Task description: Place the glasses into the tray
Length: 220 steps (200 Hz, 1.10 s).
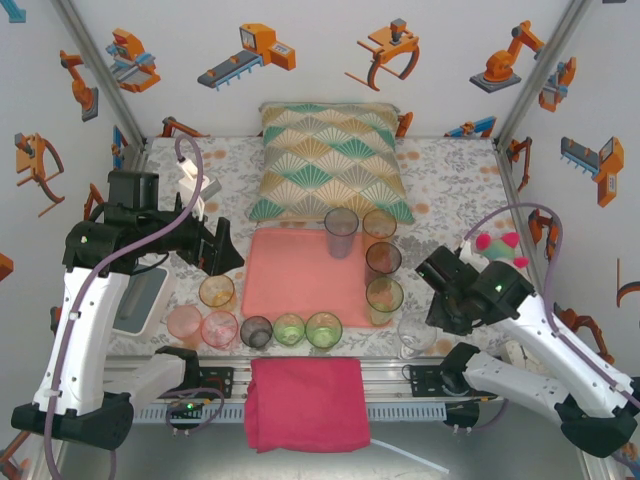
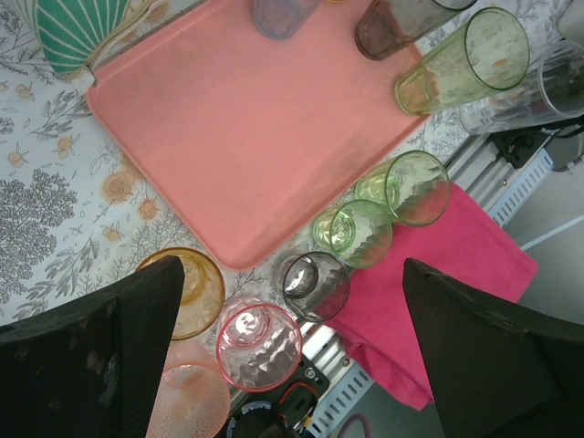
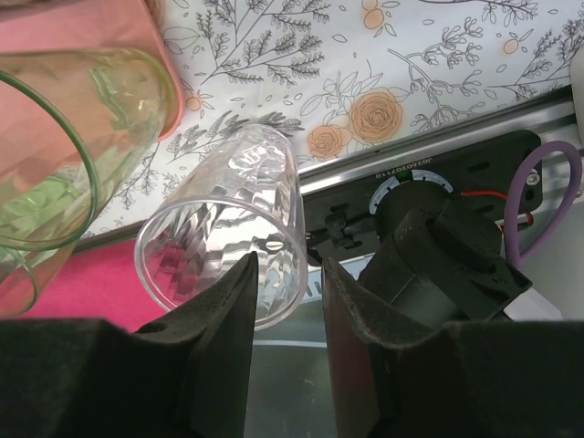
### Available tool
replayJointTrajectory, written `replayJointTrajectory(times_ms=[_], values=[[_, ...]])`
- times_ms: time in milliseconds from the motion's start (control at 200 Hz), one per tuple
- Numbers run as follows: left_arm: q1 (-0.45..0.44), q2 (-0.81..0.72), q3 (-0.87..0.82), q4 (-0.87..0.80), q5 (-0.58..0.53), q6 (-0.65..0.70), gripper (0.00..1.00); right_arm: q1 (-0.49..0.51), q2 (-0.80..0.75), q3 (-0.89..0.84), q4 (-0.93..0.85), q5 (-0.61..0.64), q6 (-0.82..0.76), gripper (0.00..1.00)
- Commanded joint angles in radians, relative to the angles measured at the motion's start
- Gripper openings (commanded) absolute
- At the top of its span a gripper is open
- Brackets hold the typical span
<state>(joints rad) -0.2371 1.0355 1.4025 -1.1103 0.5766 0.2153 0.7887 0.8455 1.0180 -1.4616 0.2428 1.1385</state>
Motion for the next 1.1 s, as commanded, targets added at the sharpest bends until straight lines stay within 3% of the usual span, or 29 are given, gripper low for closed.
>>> replayJointTrajectory(times_ms=[0, 400, 826, 1096], values=[[-0.005, -0.017, 0.008, 0.011, 0.025, 0.012, 0.97, 0.001, -0.003, -0.027, -0.025, -0.020, 0.026, 0.36], [-0.007, -0.023, 0.007, 0.013, 0.025, 0.010, 0.97, 0.001, 0.010, -0.086, 0.005, -0.005, 0.033, 0.33], [-0.009, -0.021, 0.006, 0.019, 0.025, 0.004, 0.97, 0.001, -0.034, -0.132, 0.017, 0.055, 0.068, 0.09], [-0.010, -0.017, 0.013, 0.021, 0.025, -0.002, 0.97, 0.001, -0.046, -0.123, 0.008, 0.086, 0.076, 0.00]])
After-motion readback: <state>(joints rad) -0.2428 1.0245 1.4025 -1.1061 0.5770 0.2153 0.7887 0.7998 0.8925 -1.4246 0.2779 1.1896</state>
